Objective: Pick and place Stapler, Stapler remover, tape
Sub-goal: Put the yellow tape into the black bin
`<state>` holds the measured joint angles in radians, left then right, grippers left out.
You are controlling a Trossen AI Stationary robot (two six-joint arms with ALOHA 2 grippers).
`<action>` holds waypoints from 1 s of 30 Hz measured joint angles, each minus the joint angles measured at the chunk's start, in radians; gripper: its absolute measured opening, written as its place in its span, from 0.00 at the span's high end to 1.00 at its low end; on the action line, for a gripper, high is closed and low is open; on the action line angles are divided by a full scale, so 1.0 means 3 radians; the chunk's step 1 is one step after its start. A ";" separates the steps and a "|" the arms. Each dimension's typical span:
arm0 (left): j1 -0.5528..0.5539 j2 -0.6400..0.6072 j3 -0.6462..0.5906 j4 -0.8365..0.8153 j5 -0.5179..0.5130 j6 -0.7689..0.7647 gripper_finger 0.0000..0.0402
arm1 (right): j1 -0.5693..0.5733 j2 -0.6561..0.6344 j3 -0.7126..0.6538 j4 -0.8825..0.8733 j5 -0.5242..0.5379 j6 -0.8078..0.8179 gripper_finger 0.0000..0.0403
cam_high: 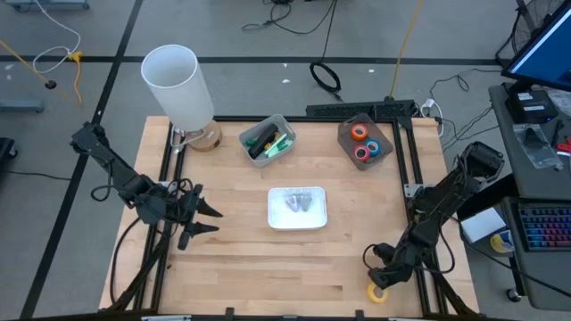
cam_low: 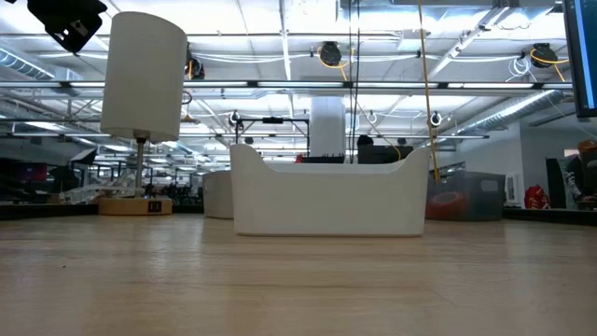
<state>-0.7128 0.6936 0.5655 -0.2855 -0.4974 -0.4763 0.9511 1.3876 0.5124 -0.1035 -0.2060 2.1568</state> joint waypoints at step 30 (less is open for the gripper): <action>-0.0001 0.0000 0.0000 0.0023 -0.0007 -0.0012 0.54 | 0.0002 -0.0315 -0.0009 -0.0323 0.0834 -0.0050 1.00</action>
<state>-0.7130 0.6936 0.5655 -0.2787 -0.4995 -0.4799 0.9516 1.2932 0.5098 -0.2005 0.0442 2.1418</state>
